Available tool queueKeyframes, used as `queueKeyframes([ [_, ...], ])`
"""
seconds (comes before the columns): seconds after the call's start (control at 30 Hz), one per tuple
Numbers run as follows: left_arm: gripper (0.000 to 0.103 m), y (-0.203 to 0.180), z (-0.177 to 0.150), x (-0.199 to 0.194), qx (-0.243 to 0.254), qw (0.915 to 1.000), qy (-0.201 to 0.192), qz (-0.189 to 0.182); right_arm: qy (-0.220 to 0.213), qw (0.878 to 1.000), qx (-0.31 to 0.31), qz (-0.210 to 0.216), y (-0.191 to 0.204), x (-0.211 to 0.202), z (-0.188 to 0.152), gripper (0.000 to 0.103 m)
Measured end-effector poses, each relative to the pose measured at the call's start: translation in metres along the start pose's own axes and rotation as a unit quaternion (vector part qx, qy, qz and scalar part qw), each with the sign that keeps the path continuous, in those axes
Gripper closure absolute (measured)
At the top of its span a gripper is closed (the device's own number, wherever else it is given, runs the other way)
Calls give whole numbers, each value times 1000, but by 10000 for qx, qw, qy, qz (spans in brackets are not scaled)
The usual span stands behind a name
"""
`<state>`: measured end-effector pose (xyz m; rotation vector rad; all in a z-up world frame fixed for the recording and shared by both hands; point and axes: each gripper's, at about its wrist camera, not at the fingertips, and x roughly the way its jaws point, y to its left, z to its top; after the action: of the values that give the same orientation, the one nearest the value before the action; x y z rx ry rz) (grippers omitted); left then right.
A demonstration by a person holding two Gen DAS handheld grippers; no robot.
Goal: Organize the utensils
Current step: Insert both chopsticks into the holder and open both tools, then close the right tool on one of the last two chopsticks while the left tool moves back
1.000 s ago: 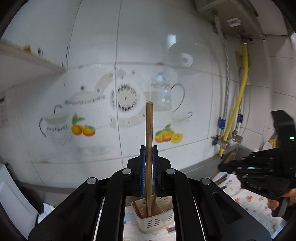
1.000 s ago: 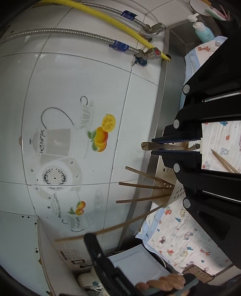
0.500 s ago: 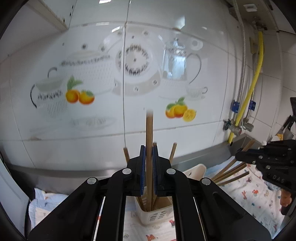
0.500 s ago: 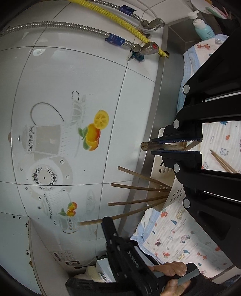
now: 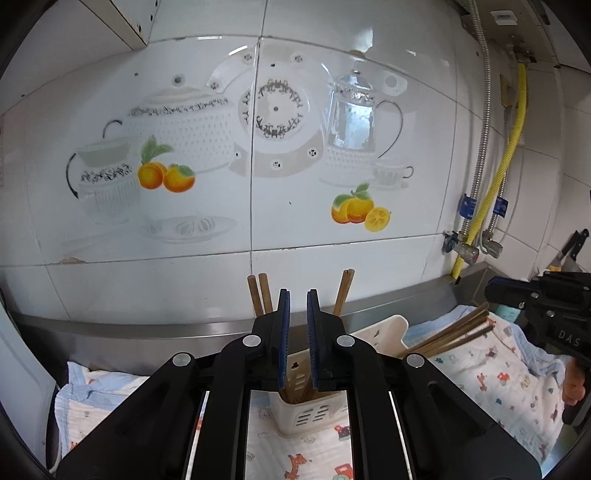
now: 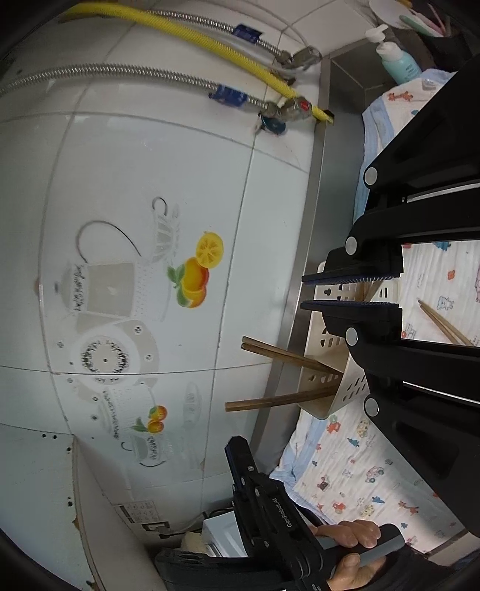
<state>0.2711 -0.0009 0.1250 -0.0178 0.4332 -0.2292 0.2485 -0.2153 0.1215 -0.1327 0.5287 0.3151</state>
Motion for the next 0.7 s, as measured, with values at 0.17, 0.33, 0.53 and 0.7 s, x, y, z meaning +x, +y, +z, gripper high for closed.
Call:
queueKeyframes([
  [0.17, 74, -2, -7, -24, -64, 9999, -62, -54, -118, 9999, 72, -20, 1, -23, -10, 93],
  [0.33, 74, -5, -25, -48, 1, 10000, -74, -56, -137, 9998, 114, -83, 11, -43, -36, 88],
  [0.53, 67, 2, -58, -72, -188, 9998, 30, -38, 41, 9995, 314, -41, 23, -50, -82, 87],
  [0.7, 60, 10, -88, -87, -294, 9995, 120, 49, 364, 9980, 512, -38, 38, -44, -132, 85],
])
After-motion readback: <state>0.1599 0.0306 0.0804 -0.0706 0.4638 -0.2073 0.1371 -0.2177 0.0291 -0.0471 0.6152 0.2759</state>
